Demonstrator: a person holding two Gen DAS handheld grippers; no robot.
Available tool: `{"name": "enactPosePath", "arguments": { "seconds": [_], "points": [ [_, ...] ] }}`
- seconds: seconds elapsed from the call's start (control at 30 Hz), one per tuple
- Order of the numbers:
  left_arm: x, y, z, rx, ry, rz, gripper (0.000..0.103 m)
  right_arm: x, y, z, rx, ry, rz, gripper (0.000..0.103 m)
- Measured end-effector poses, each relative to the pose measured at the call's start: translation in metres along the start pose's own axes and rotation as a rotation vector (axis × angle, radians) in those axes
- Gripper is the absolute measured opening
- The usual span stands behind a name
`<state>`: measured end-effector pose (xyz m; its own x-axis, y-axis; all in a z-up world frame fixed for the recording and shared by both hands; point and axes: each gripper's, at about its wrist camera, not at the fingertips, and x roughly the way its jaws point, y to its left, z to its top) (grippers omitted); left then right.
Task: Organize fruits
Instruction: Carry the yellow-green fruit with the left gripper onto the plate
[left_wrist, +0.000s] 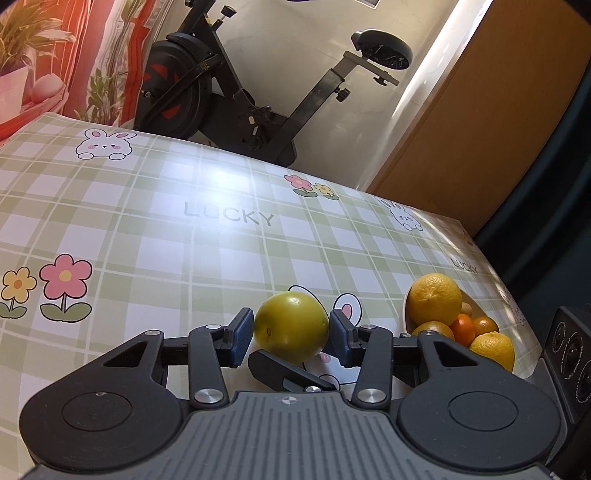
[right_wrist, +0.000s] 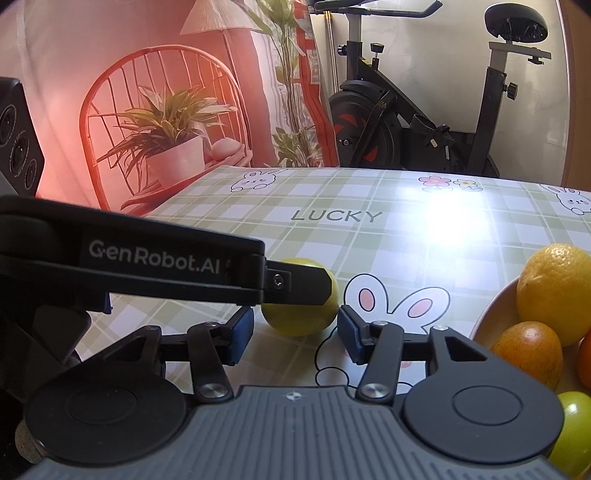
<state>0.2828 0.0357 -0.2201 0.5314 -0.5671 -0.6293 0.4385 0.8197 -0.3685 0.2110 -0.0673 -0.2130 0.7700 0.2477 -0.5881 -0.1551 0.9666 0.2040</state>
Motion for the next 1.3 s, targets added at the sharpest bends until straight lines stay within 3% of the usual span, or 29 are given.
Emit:
{"name": "enactPosePath", "arguments": {
  "seconds": [0.4,0.83,1.3],
  "points": [
    [-0.02,-0.014,-0.013,0.071,0.006,0.025,0.047,-0.013,0.001,-0.007,-0.021,-0.021,0.014,0.048],
    [-0.056,-0.058,-0.023,0.184,0.029,0.05,0.048,-0.065,-0.003,-0.023,-0.007,-0.076,0.06,0.048],
    [-0.056,-0.15,-0.037,0.286,0.048,0.008,0.048,-0.144,-0.04,-0.035,0.072,-0.179,0.04,0.048]
  ]
}}
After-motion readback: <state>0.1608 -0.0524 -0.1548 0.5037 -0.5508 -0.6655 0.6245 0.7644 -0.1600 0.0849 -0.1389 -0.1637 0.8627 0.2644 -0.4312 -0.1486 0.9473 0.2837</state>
